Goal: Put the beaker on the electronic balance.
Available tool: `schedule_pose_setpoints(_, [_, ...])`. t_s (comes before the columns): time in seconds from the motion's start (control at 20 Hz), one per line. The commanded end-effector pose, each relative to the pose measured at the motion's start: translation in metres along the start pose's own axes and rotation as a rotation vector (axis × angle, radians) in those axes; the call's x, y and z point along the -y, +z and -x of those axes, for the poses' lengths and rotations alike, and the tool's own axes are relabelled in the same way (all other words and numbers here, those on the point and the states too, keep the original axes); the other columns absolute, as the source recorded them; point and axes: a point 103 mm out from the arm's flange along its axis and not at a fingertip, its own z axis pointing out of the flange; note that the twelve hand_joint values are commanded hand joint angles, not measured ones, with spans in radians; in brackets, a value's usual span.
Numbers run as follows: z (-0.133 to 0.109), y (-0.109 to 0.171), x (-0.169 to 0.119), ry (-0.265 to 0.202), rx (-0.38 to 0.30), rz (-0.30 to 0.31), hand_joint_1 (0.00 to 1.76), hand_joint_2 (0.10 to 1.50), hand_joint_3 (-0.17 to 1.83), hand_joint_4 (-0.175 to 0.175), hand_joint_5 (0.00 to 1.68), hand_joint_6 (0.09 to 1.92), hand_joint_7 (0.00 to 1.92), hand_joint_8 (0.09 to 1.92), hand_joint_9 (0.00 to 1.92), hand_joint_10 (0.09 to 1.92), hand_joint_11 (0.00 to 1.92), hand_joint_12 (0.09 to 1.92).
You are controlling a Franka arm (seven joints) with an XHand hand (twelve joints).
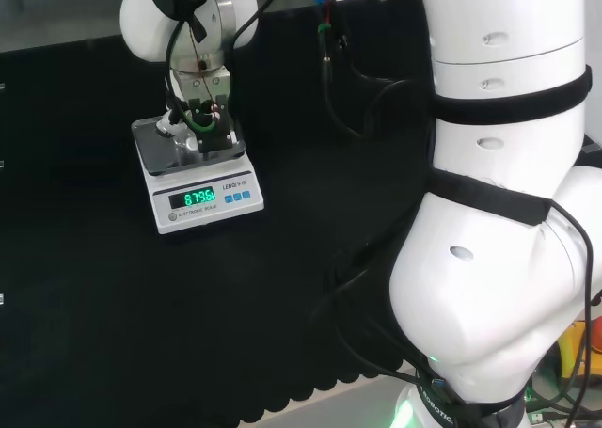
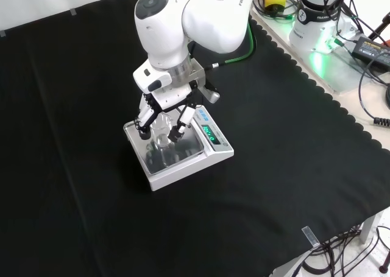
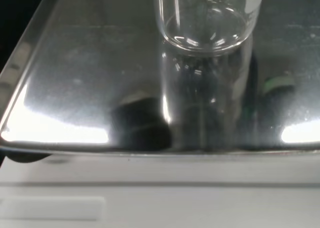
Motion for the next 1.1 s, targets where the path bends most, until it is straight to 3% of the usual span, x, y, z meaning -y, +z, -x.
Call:
schedule_pose_setpoints(0.05, [0.0, 0.0, 0.001, 0.003, 0.018, -0.009, 0.73, 0.93, -0.17, -0.056, 0.34, 0.79, 0.54, 0.86, 0.62, 0.7, 0.69, 1.23])
schedule_pose_setpoints(0.4, [0.001, -0.003, 0.001, 0.008, 0.03, -0.025, 0.62, 0.9, -0.17, -0.053, 0.28, 0.66, 0.36, 0.87, 0.33, 0.83, 0.42, 1.36])
schedule_pose_setpoints(0.55, [0.002, -0.013, 0.003, 0.005, 0.025, -0.005, 0.56, 0.87, -0.16, -0.052, 0.25, 0.58, 0.26, 0.86, 0.18, 0.9, 0.27, 1.44])
schedule_pose_setpoints(1.1, [0.018, -0.068, 0.034, 0.009, 0.002, 0.082, 0.52, 0.85, -0.14, -0.055, 0.25, 0.48, 0.2, 0.85, 0.12, 0.94, 0.22, 1.46])
